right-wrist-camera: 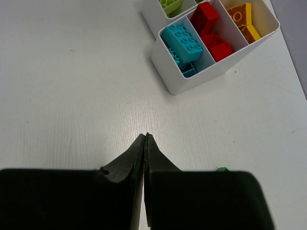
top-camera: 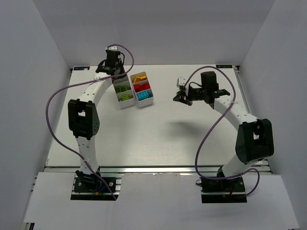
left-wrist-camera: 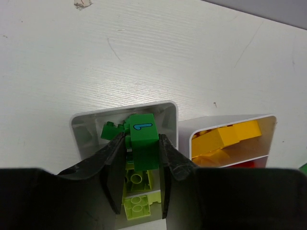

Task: Sort the legos into containers by color

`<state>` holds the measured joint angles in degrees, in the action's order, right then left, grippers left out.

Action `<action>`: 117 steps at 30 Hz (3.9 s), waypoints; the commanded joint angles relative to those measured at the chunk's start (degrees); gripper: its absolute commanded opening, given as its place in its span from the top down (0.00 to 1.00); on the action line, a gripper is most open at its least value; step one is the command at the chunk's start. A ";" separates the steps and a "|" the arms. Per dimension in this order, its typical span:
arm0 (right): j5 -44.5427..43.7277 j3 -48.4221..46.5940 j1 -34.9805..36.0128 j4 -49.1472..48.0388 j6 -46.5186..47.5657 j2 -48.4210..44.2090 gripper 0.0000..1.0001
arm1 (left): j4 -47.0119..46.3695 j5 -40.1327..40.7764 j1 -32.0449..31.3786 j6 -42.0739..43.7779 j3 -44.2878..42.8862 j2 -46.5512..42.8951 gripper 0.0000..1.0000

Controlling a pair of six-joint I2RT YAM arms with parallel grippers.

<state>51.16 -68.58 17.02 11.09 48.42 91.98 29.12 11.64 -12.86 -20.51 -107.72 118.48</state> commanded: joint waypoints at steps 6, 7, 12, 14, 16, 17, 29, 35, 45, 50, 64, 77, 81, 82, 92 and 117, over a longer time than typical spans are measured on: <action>0.61 -0.77 -1.19 -0.81 -1.84 0.30 0.79 | 1.20 1.19 0.12 -0.23 -2.32 -0.27 0.79; 0.26 -0.68 -1.20 -1.16 -2.10 0.30 0.77 | 1.20 1.19 0.12 -0.75 -2.32 0.00 0.76; -2.11 -0.16 -1.55 -3.96 -3.33 0.39 0.55 | 1.37 1.63 0.12 -1.72 -1.88 0.09 0.49; -3.60 0.20 -1.63 -5.20 -4.65 0.48 0.42 | 1.55 2.07 0.12 -1.64 -1.88 -0.09 0.45; -7.11 0.20 -1.72 -8.01 -7.10 0.74 0.39 | 1.55 2.16 0.12 -1.72 -1.97 -0.61 0.42; -8.25 -0.32 -1.72 -8.63 -7.99 1.35 0.38 | 1.46 2.07 0.12 -1.72 -1.97 -0.79 0.42; -6.95 -24.04 -8.22 28.96 46.41 22.34 0.29 | -4.85 -2.67 0.12 -3.74 17.05 -20.45 0.38; -9.85 -39.95 -9.11 42.87 63.19 34.55 0.27 | -6.97 -4.78 0.12 -7.61 35.96 -37.07 0.31; -11.25 -50.52 -7.53 34.99 55.39 44.51 0.26 | -6.28 -4.35 0.12 -15.07 53.39 -56.33 0.29; -11.60 -52.44 -7.08 35.22 52.12 47.23 0.27 | -5.48 -3.20 0.12 -17.80 56.30 -60.37 0.28; -17.93 -57.29 -6.56 47.61 58.45 52.86 0.58 | -1.97 -2.15 0.12 -18.16 54.46 -62.05 0.28; -9.86 -35.85 -5.94 46.48 56.45 36.79 0.84 | -22.24 -23.66 -0.84 -25.70 65.26 -61.00 0.24; -5.37 -28.56 -4.37 43.85 50.75 29.06 0.87 | -33.68 -28.16 -6.19 -30.90 67.56 -53.47 0.23; -3.45 -26.54 -4.01 43.32 49.15 28.08 0.87 | -34.65 -28.16 -9.17 -30.82 66.77 -51.44 0.23; 0.00 -18.09 4.33 32.87 27.36 17.71 0.89 | -41.60 -31.33 -17.11 -33.80 57.54 -32.44 0.23; -3.08 -11.93 10.93 15.28 7.39 8.48 0.90 | -42.84 -28.60 -19.48 -37.93 55.78 -27.60 0.29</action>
<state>46.63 -81.23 27.03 28.86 57.43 103.61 -12.69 -18.06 -32.01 -58.19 -50.04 90.72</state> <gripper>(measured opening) 0.432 0.716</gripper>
